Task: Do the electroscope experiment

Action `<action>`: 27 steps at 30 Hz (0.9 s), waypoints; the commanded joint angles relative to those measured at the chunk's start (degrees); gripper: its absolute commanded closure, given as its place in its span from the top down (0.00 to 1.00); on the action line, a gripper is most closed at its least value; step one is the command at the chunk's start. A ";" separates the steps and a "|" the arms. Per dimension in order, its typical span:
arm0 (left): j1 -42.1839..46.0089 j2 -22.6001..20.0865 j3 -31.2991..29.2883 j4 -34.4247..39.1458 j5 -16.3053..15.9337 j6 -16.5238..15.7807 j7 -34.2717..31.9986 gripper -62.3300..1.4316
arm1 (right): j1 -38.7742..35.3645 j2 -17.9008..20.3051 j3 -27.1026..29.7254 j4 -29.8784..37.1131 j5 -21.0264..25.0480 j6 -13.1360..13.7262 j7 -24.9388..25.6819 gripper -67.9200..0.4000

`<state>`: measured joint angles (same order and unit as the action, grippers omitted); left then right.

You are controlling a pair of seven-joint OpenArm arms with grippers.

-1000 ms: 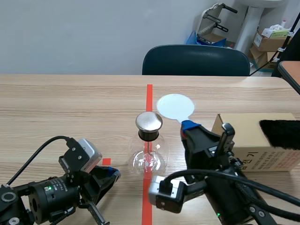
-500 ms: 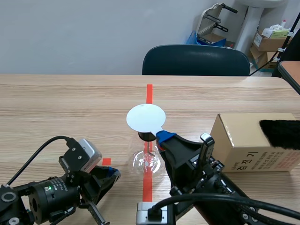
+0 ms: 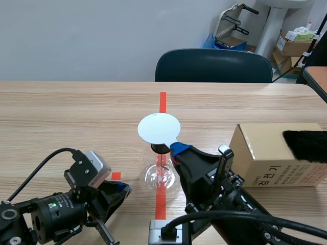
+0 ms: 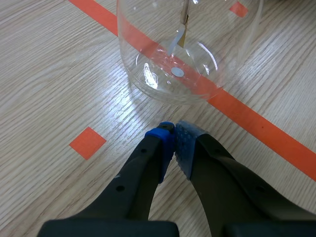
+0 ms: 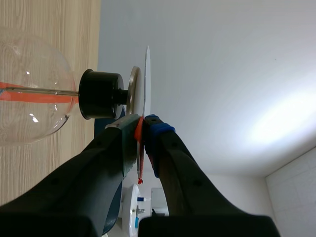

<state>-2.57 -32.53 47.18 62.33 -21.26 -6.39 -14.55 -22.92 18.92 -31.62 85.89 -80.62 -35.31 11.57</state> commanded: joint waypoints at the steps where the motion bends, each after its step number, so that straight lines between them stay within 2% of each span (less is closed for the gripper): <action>1: 0.00 0.28 -0.17 0.46 -0.15 -0.15 -0.61 0.09 | -0.13 0.61 0.04 1.55 -0.04 -0.61 0.00 0.02; 9: 0.00 0.28 -0.17 0.46 -0.15 -0.15 -0.61 0.09 | -0.13 0.61 0.04 1.55 -0.04 -0.61 -0.31 0.02; 12: 0.00 0.28 -0.17 0.46 -0.15 -0.15 -0.61 0.09 | -0.15 0.61 0.04 1.55 -0.02 -0.61 -2.82 0.02; 17: 0.00 0.28 -0.17 0.46 -0.15 -0.15 -0.61 0.09 | -0.28 0.61 0.11 1.55 0.00 -0.61 -10.32 0.02; 27: 0.00 0.28 -0.17 0.46 -0.15 -0.15 -0.59 0.09 | -0.28 0.61 0.11 1.55 -0.02 -0.61 -30.23 0.02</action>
<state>-2.57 -32.53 47.18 62.33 -21.26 -6.39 -14.57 -22.94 18.90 -31.62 85.89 -80.55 -35.31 -18.13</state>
